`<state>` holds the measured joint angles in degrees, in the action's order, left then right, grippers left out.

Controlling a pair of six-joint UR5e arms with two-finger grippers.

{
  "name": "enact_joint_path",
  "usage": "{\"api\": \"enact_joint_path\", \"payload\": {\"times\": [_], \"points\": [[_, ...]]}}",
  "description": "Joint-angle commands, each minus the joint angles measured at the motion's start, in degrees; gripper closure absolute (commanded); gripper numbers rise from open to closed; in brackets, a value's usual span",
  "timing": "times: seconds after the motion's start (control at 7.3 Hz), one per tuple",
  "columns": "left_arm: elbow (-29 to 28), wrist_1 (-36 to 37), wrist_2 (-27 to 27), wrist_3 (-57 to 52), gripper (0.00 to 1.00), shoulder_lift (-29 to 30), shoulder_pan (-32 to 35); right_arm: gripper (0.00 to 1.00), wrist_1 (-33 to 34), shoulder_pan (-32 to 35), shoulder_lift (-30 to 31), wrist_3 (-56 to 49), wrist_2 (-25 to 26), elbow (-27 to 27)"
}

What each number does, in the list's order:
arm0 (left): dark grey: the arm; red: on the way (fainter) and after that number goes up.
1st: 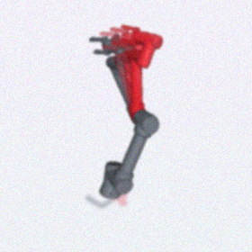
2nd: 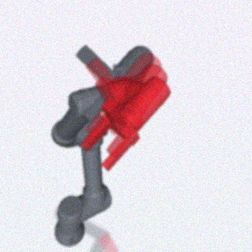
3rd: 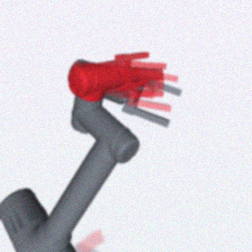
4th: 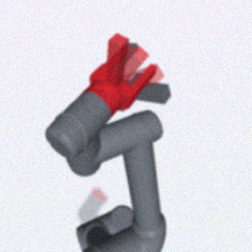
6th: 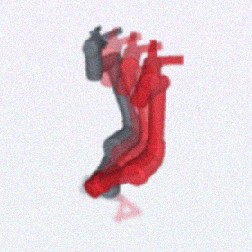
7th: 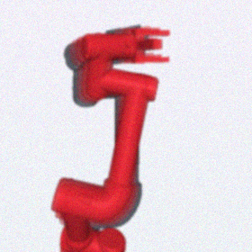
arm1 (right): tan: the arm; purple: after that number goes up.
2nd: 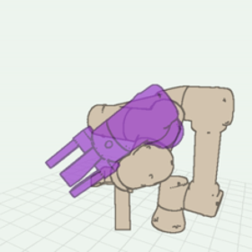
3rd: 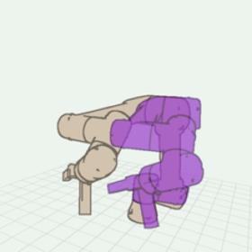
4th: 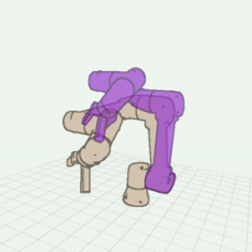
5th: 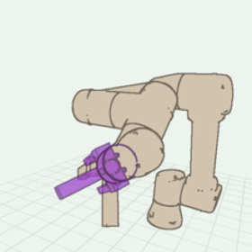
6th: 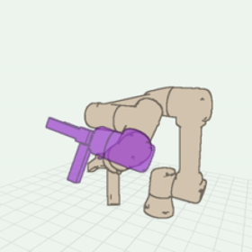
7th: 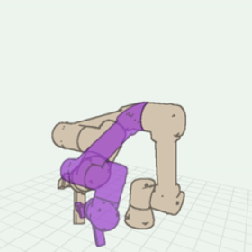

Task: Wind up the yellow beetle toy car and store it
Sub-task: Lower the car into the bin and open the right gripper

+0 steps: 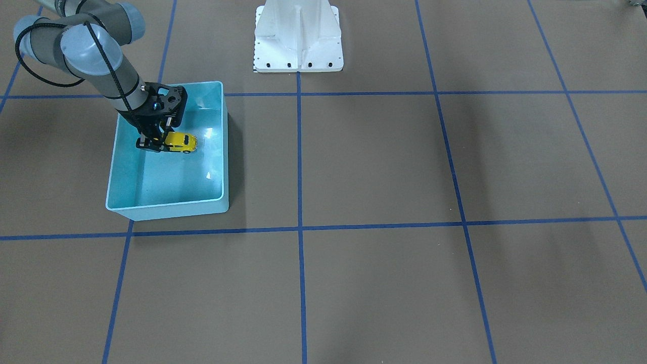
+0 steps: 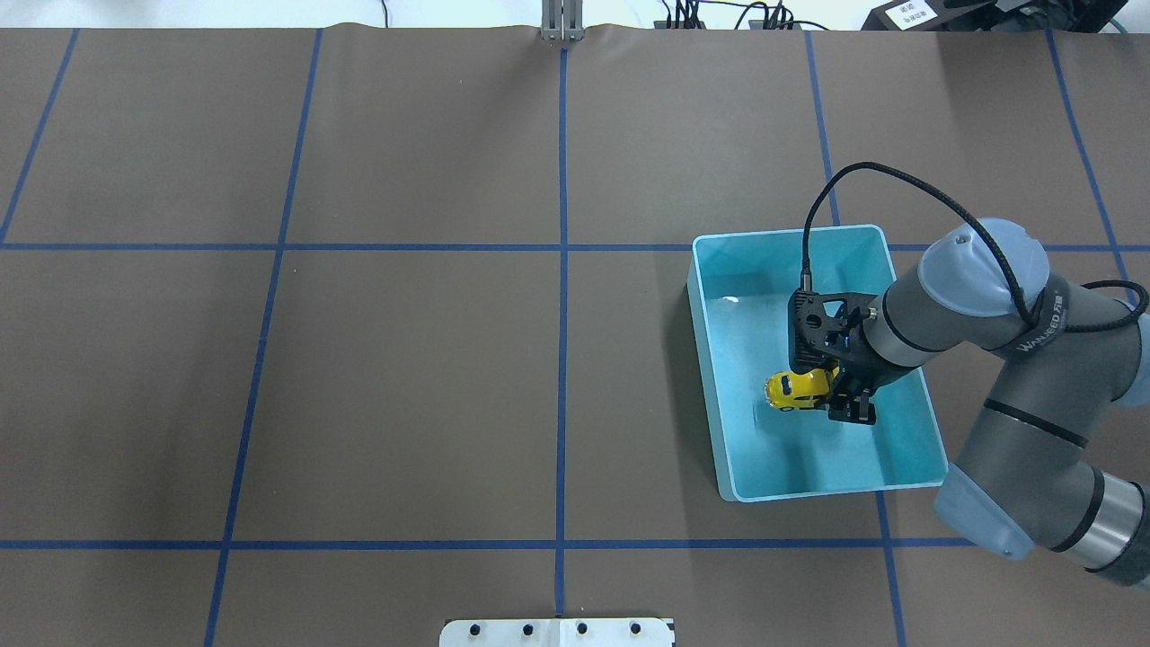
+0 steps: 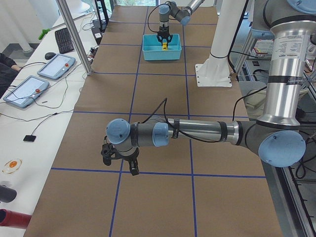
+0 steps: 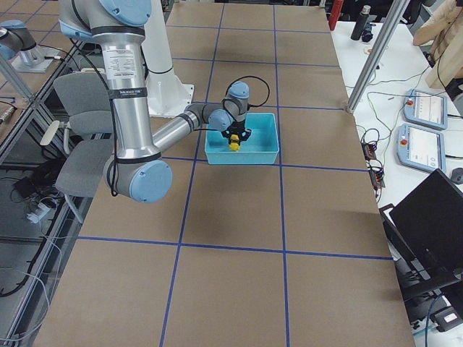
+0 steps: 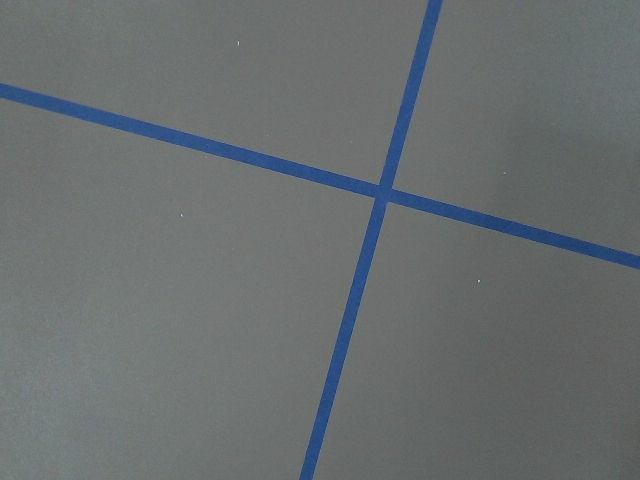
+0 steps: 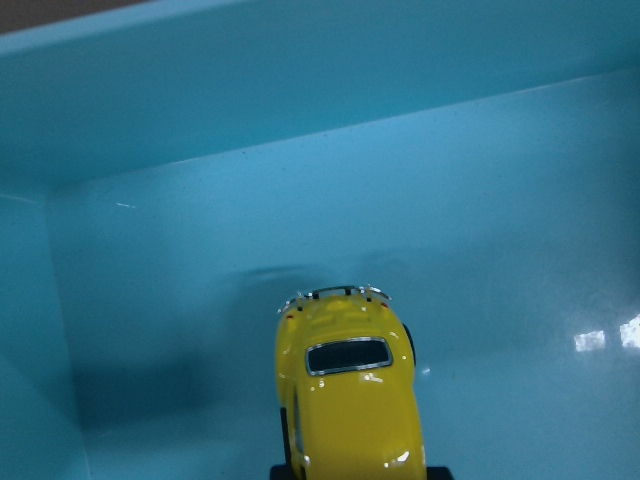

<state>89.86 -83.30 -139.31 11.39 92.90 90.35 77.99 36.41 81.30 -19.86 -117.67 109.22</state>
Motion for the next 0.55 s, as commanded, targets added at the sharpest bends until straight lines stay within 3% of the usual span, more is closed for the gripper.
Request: {"api": "enact_joint_path", "payload": {"times": [0.0,0.14,0.27,0.41], "points": [[-0.04,0.07,0.00,0.03,0.00,0.00,0.00,0.00,-0.55,0.06,0.00,0.09,-0.19,0.38],[0.05,0.07,0.00,0.03,0.00,0.00,0.00,0.00,-0.38,0.33,0.08,0.17,-1.32,2.39],[-0.04,0.07,0.00,0.03,0.00,0.00,0.00,0.00,0.32,3.90,0.87,0.09,-5.77,4.32],[0.05,0.07,0.00,0.03,0.00,0.00,0.00,0.00,1.63,11.50,0.79,-1.04,-13.47,4.16]]}}
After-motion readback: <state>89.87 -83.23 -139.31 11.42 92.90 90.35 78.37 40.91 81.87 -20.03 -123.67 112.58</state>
